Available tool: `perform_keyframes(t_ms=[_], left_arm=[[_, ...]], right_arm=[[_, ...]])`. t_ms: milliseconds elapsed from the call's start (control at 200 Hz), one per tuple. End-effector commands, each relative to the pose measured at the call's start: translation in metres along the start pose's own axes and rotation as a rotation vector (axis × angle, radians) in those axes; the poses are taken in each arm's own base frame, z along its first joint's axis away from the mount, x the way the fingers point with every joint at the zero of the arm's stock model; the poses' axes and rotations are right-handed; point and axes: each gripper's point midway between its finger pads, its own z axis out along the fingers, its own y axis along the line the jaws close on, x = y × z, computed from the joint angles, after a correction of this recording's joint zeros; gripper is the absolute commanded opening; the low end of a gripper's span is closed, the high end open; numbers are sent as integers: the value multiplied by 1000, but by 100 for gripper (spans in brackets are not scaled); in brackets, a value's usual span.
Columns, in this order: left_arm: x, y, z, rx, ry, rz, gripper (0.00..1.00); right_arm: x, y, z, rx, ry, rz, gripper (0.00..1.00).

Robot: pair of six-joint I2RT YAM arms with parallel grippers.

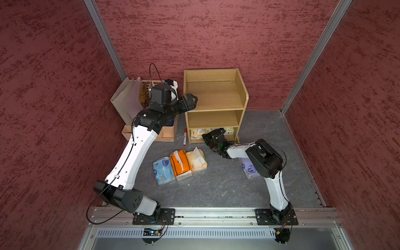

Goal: Remove the tissue boxes from the shelf
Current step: Pick up a box of tissues from the shelf.

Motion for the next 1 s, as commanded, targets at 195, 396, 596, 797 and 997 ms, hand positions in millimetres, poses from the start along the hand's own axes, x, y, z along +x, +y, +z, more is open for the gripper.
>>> perform_keyframes(t_ms=[195,396,596,797,997], left_arm=[[-7,-2,-13,-8,-41,12,100],[-10,-5,-23,-4,-63,0,100],[-5,-13,-31,9,-73,-7,100],[2,-24,-40,12,-79,7,100],[7,-30,-53,12,-91,12,100]], right_arm=[[5,5,-34,62,59,-35,0],[19,6,-59,106,152,-56,0],[32,-14,-80,215,245,-131,0],[43,-49,-100,347,338,-243,0],[41,-64,-124,412,352,-336,0]])
